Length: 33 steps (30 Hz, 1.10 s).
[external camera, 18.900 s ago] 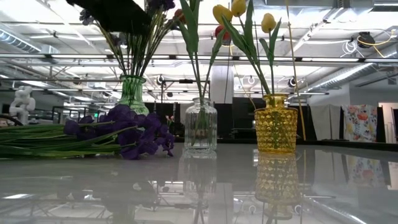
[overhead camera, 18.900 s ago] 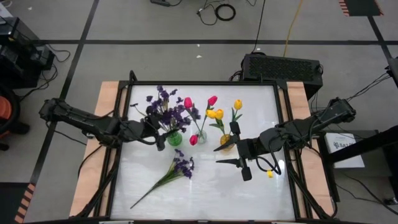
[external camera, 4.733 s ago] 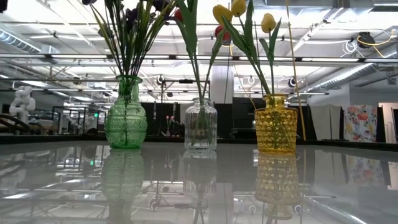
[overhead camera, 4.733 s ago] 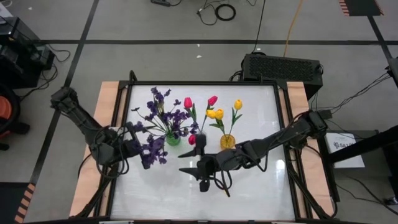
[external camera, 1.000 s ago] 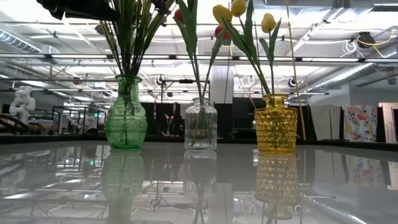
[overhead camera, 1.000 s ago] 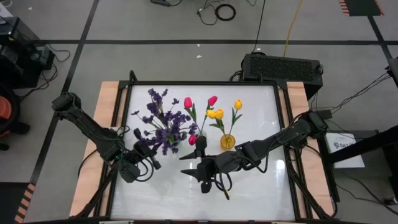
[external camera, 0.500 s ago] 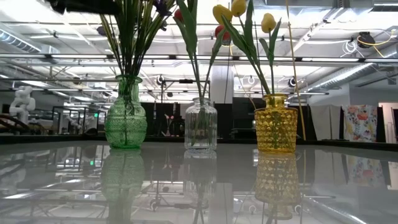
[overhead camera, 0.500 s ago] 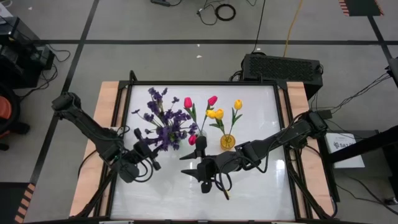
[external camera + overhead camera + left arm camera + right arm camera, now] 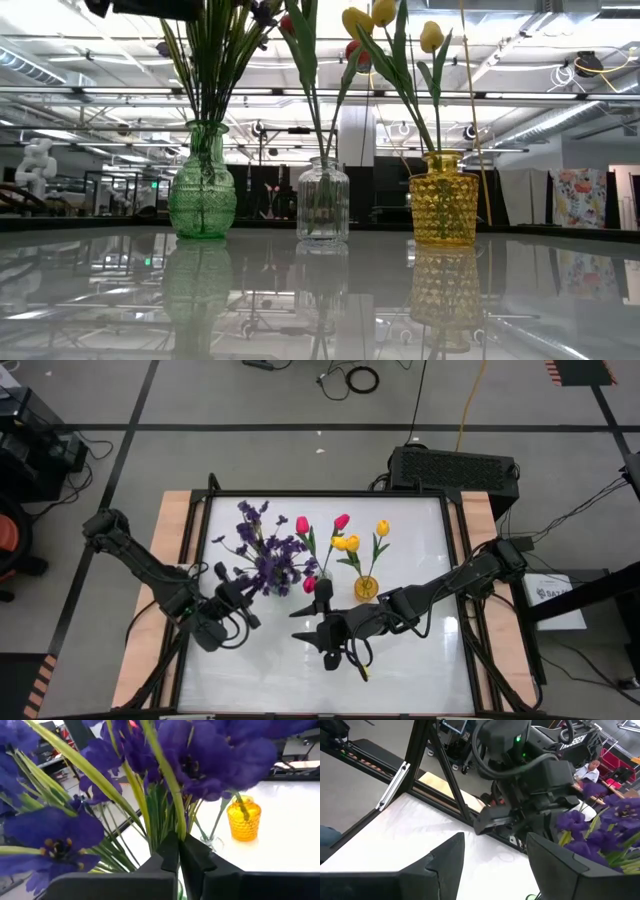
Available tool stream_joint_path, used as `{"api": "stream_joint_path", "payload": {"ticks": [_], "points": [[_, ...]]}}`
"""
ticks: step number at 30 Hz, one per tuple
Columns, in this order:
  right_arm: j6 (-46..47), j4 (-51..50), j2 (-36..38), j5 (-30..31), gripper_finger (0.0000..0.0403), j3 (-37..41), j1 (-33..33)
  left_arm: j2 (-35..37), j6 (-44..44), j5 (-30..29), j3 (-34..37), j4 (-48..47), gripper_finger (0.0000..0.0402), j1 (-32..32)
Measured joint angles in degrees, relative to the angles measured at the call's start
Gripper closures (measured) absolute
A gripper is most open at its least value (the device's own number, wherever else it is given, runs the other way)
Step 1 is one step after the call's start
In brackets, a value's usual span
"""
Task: Sort flowers into vase by color
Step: Put the purple flowers into the green vase
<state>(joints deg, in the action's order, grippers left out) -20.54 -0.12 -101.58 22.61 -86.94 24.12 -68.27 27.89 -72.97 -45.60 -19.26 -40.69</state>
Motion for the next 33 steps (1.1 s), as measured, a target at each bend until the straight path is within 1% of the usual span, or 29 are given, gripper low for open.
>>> {"api": "stream_joint_path", "payload": {"ticks": [4,9,13,16,19,23,25,28,33], "points": [[0.16,0.02,0.0,-0.15,0.0197,0.0,0.0,0.0,2.86,1.35,0.0,-2.77,0.0382,1.11],[0.21,0.02,0.0,-0.17,0.0197,0.0,0.0,-0.02,2.92,5.52,0.0,-3.13,0.038,1.68],[0.23,-0.08,0.0,-0.2,0.0197,0.0,0.0,0.56,2.79,11.37,-0.89,-3.49,0.037,0.9],[0.23,-0.11,0.0,-0.2,0.0197,0.0,0.0,1.19,0.97,13.38,-2.43,-4.22,0.0338,-0.26],[0.25,-0.2,0.0,-0.22,0.0197,0.0,0.0,2.56,-1.33,13.91,-4.06,-5.16,0.0288,-1.45],[0.36,-1.16,0.0,-0.22,0.0197,0.0,0.0,5.09,-1.05,14.56,-6.42,-11.35,0.0218,-2.68],[0.36,-1.33,0.0,-0.22,0.0197,0.0,0.0,6.75,0.05,13.81,-7.06,-13.67,0.0192,-2.89],[0.34,-1.36,0.0,-0.22,0.0197,0.0,-0.02,8.87,0.18,12.71,-7.3,-14.26,0.0168,-2.73],[0.33,-1.38,0.0,-0.22,0.0197,0.0,0.0,9.68,-0.23,12.54,-7.3,-14.36,0.0162,-2.75]]}}
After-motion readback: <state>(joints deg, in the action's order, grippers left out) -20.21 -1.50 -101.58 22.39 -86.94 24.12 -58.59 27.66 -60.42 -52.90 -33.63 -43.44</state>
